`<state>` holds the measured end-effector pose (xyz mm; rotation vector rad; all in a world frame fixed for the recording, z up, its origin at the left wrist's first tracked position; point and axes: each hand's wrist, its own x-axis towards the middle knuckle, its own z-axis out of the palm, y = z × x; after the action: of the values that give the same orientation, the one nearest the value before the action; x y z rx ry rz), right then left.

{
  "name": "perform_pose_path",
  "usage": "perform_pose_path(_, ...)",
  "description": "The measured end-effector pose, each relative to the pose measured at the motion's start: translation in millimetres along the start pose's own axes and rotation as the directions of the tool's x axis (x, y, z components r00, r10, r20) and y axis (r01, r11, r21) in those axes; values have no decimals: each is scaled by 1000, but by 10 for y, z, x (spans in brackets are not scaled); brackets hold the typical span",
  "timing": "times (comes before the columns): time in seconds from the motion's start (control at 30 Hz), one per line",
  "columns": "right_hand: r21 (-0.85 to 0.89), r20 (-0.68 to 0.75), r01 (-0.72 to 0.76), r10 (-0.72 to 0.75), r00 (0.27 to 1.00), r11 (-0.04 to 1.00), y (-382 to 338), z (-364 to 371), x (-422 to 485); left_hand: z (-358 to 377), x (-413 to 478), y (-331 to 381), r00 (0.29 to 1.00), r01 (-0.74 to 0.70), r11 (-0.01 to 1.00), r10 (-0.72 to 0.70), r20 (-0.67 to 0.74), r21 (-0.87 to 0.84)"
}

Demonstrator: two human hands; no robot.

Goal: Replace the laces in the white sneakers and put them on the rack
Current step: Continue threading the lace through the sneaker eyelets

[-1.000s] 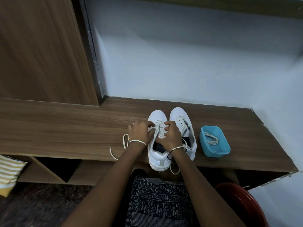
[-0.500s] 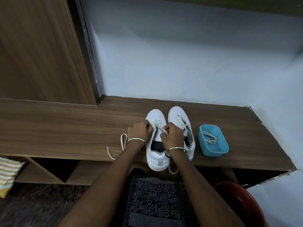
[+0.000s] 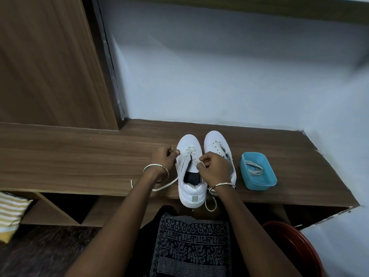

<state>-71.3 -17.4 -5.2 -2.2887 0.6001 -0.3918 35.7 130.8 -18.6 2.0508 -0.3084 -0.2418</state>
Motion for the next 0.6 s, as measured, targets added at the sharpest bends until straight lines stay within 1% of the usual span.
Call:
perform_pose_path(0.03,-55,-49,25,-28,998,998,6,-27,0,-1,-6,31,1000,-12,1000,12,-18,1)
perform_pose_path(0.1,-276,-100,43,-73,992,960,-9,-97,18,5,-47,130,998,-58,998,59,-31,40)
perform_pose_path(0.17,-537,-55,0,-35,998,843,-42,-172,25,37,-96,202,993,-119,988,121,-12,96)
perform_pose_path(0.2,-622,-13,-11,4,1000,783,-44,-208,28,54,-131,230,991,-133,983,134,-1,126)
perform_pose_path(0.23,-672,32,-8,40,999,741,-39,-228,30,80,-176,244,992,-128,981,128,13,149)
perform_pose_path(0.3,-698,82,5,72,994,716,16,-219,33,161,-282,281,993,-111,970,98,73,216)
perform_pose_path(0.4,-702,48,11,33,998,712,44,-171,14,313,-448,302,984,-91,944,36,175,319)
perform_pose_path(0.5,-691,33,9,19,999,723,54,-135,-38,401,-513,277,985,-118,930,65,159,349)
perform_pose_path(0.6,-699,83,63,-7,997,712,89,-73,-87,430,-552,310,979,-158,909,94,179,386)
